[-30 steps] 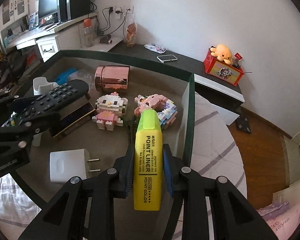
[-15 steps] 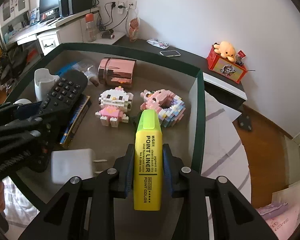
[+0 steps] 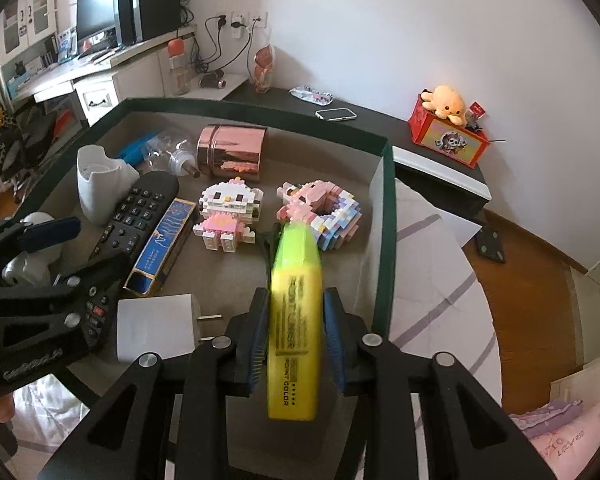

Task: Organize rigid objects

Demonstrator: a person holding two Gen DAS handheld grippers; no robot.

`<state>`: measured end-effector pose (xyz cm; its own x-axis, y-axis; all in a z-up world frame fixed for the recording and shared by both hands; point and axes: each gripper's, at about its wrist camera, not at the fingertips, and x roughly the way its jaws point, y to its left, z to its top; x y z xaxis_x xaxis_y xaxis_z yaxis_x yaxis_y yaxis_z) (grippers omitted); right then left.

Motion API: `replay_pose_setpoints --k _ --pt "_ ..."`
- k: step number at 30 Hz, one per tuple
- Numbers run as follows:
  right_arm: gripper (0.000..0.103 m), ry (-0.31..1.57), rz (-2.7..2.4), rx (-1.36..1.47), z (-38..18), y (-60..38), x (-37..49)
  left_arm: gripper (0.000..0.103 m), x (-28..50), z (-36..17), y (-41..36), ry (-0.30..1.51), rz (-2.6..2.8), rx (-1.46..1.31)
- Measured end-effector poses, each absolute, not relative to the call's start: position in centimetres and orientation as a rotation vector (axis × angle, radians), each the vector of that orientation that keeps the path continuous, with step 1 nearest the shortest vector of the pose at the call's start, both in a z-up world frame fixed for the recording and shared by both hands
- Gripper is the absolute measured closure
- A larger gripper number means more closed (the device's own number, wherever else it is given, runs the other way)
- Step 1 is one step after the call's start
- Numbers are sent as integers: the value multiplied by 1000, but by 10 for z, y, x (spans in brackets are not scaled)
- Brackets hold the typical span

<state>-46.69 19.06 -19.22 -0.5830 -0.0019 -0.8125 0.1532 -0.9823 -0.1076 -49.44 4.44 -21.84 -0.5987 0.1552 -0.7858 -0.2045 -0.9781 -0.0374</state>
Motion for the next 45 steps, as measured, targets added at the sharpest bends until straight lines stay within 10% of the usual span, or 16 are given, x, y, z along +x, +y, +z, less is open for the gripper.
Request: replay_pose_setpoints --k 12,23,45 --pt "56 158 -2717 1354 -183 192 -448 9 -475 -197 36 63 2657 -1211" --pt "0 97 -2781 1253 -162 196 -426 2 -449 -172 20 6 2718 -1134" --pt "0 -44 -2826 831 -83 164 -266 0 -279 -83 -10 37 2858 -702"
